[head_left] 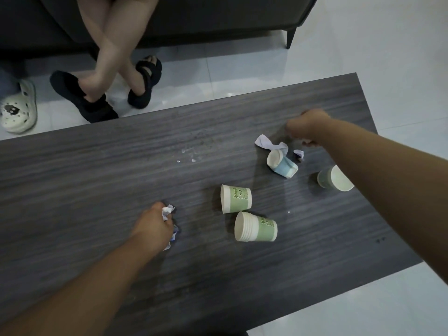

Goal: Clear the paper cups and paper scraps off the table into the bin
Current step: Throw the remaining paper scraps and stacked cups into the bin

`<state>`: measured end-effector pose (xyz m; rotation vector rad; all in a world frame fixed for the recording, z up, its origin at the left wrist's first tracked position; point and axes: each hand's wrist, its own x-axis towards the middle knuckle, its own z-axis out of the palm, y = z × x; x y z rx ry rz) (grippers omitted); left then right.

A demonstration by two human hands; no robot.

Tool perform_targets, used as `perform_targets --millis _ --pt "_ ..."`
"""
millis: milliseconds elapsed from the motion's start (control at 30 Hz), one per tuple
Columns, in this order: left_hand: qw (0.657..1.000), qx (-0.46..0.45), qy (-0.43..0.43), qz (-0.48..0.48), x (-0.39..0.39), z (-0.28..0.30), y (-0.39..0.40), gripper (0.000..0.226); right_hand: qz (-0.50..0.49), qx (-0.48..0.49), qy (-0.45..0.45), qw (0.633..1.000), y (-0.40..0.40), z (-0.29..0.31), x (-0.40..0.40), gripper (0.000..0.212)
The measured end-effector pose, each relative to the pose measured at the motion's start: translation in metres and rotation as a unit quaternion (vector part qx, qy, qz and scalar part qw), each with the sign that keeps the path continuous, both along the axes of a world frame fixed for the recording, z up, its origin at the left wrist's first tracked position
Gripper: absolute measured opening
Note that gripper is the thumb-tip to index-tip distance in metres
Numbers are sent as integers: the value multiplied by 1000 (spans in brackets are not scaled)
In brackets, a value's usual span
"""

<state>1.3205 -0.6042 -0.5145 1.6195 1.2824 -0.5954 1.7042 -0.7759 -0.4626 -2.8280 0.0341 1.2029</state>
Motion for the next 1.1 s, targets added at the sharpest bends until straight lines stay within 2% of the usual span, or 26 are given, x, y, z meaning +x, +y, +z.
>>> perform_targets --millis 67,100,267,433,467,500,600,633,767,867,967,1100 --pt "1000 -3 1 3 0 0 0 14 28 -68 107 992 2 1 -6 33" --pt "1000 -3 2 3 0 0 0 14 27 -80 125 989 0 1 -9 41" --pt "1000 6 7 -6 -1 1 0 13 -46 -51 128 989 -17 -7 -24 77" --pt "1000 9 11 -17 1 2 1 14 8 -57 47 997 0 -22 -35 97" --pt "1000 7 11 -15 1 2 1 14 20 -55 21 998 0 -26 -36 96" --pt "1000 6 10 -15 1 2 1 14 42 -55 1 998 1 -29 -37 86" --pt "1000 11 15 -17 1 1 1 13 102 -43 -9 994 7 -31 -40 34" --pt "1000 13 15 -15 1 1 0 13 107 -24 -16 994 7 -36 -42 23" --pt "1000 13 14 -4 2 1 0 14 34 63 -85 994 -7 -51 -52 19" --pt "1000 6 18 -4 2 3 0 16 -96 149 -88 980 -17 -53 -54 17" --pt "1000 1 13 -6 0 4 -1 18 -233 269 -113 928 -16 -35 -59 13" --pt "999 -22 3 42 2 9 0 19 -318 425 -91 842 -3 13 -101 13"
